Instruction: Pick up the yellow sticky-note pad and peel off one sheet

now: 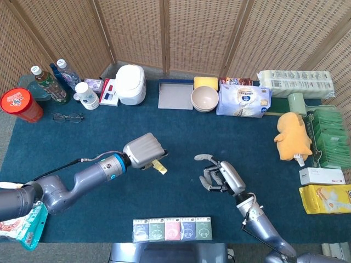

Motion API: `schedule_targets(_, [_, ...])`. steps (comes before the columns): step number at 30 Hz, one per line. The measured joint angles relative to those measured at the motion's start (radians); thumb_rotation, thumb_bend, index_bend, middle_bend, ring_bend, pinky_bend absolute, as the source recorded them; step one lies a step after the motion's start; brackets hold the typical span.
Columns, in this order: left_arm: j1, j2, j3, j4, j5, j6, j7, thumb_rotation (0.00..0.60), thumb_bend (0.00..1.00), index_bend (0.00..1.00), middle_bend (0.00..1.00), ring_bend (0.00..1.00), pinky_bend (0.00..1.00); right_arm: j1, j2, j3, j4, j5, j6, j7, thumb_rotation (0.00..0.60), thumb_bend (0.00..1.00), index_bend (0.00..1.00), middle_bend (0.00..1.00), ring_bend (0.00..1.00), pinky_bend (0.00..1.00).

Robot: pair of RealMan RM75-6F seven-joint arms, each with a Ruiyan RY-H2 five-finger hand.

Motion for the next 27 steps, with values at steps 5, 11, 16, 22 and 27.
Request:
schedule_targets(5, [-0.009, -0.024, 0.005, 0.012, -0.011, 0.000, 0.008, 0.600, 0.35, 0.65, 1.00, 1.00, 0.96, 0.015, -0.003, -0.002, -0.010, 0.009, -0.020, 0.000, 0.600, 0.44, 0.24, 0.83, 0.96, 0.85])
schedule_targets(11, [-0.020, -0.051, 0.014, 0.024, -0.014, 0.002, 0.020, 0.600, 0.35, 0.65, 1.00, 1.00, 0.96, 0.035, -0.009, -0.002, -0.024, 0.022, -0.047, 0.002, 0.600, 0.44, 0.22, 0.83, 0.96, 0.85])
schedule_targets(16, [-0.024, -0.062, 0.021, 0.024, -0.021, 0.005, 0.024, 0.600, 0.35, 0.65, 1.00, 1.00, 0.96, 0.054, -0.012, 0.000, -0.031, 0.031, -0.073, 0.001, 0.600, 0.44, 0.21, 0.83, 0.96, 0.85])
schedule_targets(22, [-0.026, -0.073, 0.026, 0.028, -0.028, 0.016, 0.031, 0.600, 0.35, 0.65, 1.00, 1.00, 0.95, 0.079, -0.023, 0.007, -0.038, 0.042, -0.097, -0.007, 0.600, 0.44, 0.21, 0.83, 0.96, 0.85])
schedule_targets(27, [-0.026, -0.086, 0.029, 0.033, -0.035, 0.027, 0.035, 0.600, 0.35, 0.65, 1.00, 1.00, 0.96, 0.094, -0.032, 0.013, -0.042, 0.054, -0.111, -0.020, 0.600, 0.44, 0.22, 0.83, 0.96, 0.85])
